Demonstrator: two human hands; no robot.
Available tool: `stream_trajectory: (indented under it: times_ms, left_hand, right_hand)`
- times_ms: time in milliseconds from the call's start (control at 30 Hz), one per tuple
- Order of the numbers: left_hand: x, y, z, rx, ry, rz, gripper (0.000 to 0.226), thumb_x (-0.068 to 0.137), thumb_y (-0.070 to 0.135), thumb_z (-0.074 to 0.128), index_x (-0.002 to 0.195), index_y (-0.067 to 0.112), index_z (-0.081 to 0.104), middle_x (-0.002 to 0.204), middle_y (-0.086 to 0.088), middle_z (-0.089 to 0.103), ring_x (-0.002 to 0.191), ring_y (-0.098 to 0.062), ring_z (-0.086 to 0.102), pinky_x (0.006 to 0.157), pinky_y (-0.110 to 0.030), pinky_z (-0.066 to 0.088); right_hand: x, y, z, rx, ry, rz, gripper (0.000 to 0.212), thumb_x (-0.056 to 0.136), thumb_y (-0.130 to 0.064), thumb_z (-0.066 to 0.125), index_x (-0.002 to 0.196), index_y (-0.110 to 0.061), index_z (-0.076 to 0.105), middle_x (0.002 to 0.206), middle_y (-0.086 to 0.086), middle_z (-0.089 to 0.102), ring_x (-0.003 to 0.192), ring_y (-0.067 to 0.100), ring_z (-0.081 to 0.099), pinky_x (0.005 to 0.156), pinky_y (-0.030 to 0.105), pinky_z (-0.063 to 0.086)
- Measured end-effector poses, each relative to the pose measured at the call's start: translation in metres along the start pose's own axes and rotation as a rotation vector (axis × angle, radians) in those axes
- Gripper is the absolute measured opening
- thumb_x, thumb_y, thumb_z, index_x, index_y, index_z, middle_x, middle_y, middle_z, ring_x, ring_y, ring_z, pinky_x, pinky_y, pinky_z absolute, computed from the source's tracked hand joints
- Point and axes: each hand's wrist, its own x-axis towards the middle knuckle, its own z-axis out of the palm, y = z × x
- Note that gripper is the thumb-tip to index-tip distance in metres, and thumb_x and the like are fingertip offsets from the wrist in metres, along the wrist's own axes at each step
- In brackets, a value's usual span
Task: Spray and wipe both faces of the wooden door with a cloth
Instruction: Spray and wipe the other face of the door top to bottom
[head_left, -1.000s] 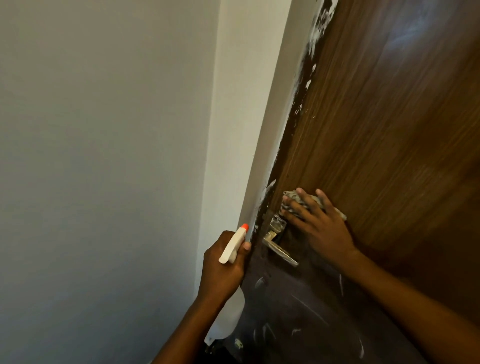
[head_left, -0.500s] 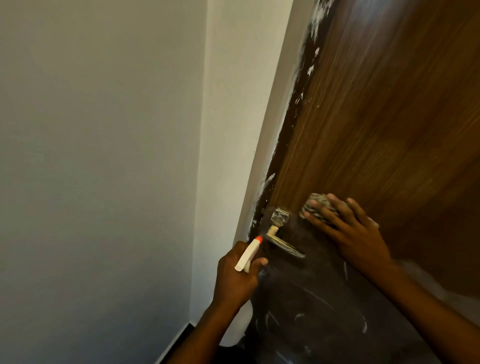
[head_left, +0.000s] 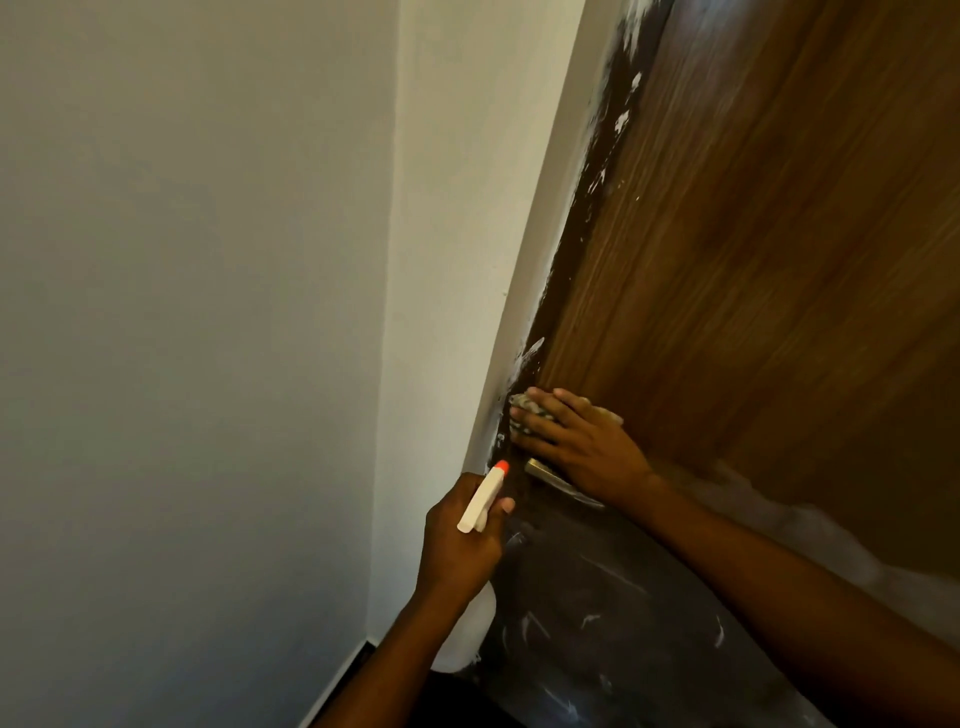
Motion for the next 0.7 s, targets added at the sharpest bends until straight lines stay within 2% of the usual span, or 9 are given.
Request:
stream_trajectory:
  times_ms: [67, 133, 267, 367, 467, 533, 633, 700]
  left_hand:
    - [0.003, -0.003, -0.005, 0.065, 0.027, -0.019, 0.025, 0.083, 0.030, 0.064, 0.105, 0.024, 0.052, 0.113, -0.007, 0.065, 0.087, -0.011, 0.060, 0.083, -0.024, 0.049]
    - [0.003, -0.007, -0.007, 0.083, 0.039, -0.020, 0.025, 0.084, 0.030, 0.063, 0.105, 0.024, 0.051, 0.110, -0.005, 0.065, 0.085, -0.012, 0.061, 0.079, -0.019, 0.048]
    - [-0.005, -0.008, -0.009, 0.067, 0.040, -0.008, 0.024, 0.084, 0.031, 0.063, 0.104, 0.026, 0.051, 0.103, 0.004, 0.062, 0.083, -0.010, 0.062, 0.073, -0.013, 0.048]
    - [-0.007, -0.007, -0.009, 0.035, 0.021, -0.012, 0.024, 0.084, 0.024, 0.063, 0.105, 0.025, 0.050, 0.106, -0.001, 0.062, 0.089, -0.013, 0.061, 0.084, -0.027, 0.051]
    - [-0.010, -0.005, -0.010, -0.019, -0.019, -0.037, 0.030, 0.082, 0.022, 0.066, 0.106, 0.022, 0.048, 0.117, -0.011, 0.061, 0.100, -0.022, 0.060, 0.097, -0.041, 0.048]
    - [-0.011, -0.005, -0.012, 0.011, -0.019, -0.026, 0.032, 0.080, 0.029, 0.066, 0.106, 0.023, 0.047, 0.113, -0.008, 0.061, 0.099, -0.020, 0.060, 0.097, -0.039, 0.047]
    - [-0.013, -0.006, -0.013, 0.037, 0.011, -0.033, 0.032, 0.082, 0.032, 0.065, 0.109, 0.020, 0.051, 0.111, -0.006, 0.062, 0.093, -0.014, 0.058, 0.092, -0.031, 0.047]
    - [-0.015, -0.005, -0.013, 0.063, 0.023, -0.030, 0.031, 0.083, 0.029, 0.063, 0.110, 0.019, 0.052, 0.113, -0.008, 0.063, 0.092, -0.013, 0.058, 0.090, -0.029, 0.047]
  right_hand:
    - [0.015, -0.003, -0.007, 0.000, -0.069, -0.015, 0.053, 0.089, -0.034, 0.068, 0.141, -0.025, 0.058, 0.157, 0.009, 0.042, 0.149, 0.038, 0.027, 0.122, 0.052, 0.012]
    - [0.016, -0.002, -0.011, -0.013, -0.087, -0.027, 0.053, 0.087, -0.035, 0.072, 0.138, -0.027, 0.060, 0.155, 0.007, 0.045, 0.149, 0.037, 0.029, 0.123, 0.053, 0.013]
    - [-0.011, 0.012, -0.013, 0.042, -0.018, 0.011, 0.080, 0.071, -0.026, 0.086, 0.144, -0.029, 0.054, 0.159, 0.007, 0.039, 0.149, 0.038, 0.028, 0.118, 0.054, 0.016]
    - [-0.034, 0.020, -0.013, 0.070, 0.013, 0.061, 0.087, 0.066, -0.021, 0.088, 0.145, -0.029, 0.053, 0.160, 0.006, 0.037, 0.148, 0.040, 0.028, 0.115, 0.055, 0.021]
    - [-0.029, 0.015, -0.018, 0.067, -0.051, 0.078, 0.085, 0.064, -0.023, 0.090, 0.142, -0.030, 0.057, 0.158, 0.007, 0.039, 0.149, 0.039, 0.022, 0.117, 0.056, 0.018]
    - [-0.009, 0.005, -0.023, 0.041, -0.111, 0.080, 0.074, 0.074, -0.028, 0.084, 0.142, -0.032, 0.056, 0.161, 0.007, 0.034, 0.152, 0.039, 0.016, 0.119, 0.058, 0.013]
    - [0.025, -0.013, -0.030, -0.007, -0.208, 0.059, 0.052, 0.097, -0.037, 0.059, 0.148, -0.033, 0.047, 0.168, 0.005, 0.015, 0.154, 0.039, -0.002, 0.121, 0.058, -0.005]
    - [0.027, -0.013, -0.030, -0.035, -0.233, 0.047, 0.053, 0.099, -0.035, 0.057, 0.150, -0.033, 0.043, 0.169, 0.005, 0.011, 0.154, 0.038, -0.005, 0.120, 0.057, -0.008]
